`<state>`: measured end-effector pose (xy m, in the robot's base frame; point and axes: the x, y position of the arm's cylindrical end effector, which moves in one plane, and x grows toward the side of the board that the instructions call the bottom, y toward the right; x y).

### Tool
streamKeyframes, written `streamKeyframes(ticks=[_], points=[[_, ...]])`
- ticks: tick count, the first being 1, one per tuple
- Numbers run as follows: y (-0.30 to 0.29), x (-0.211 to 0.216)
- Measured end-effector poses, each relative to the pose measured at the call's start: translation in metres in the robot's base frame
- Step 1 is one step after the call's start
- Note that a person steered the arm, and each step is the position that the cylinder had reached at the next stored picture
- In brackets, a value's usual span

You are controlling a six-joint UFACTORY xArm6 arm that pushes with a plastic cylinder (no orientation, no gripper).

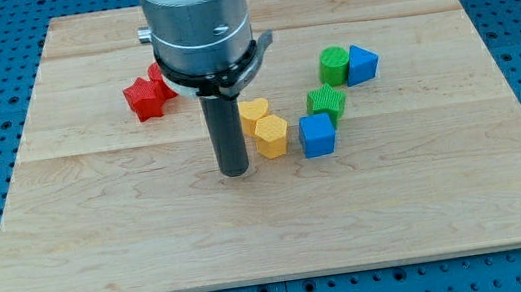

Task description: Nudge the yellow hexagon and yellow heart up a bit

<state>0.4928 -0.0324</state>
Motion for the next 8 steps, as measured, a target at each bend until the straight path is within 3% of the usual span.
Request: streamKeyframes(ticks=[2,4,7,8], points=[[-0.008,-0.053],[0.016,0.027],[0.002,-0.035],[0.004,0.001]])
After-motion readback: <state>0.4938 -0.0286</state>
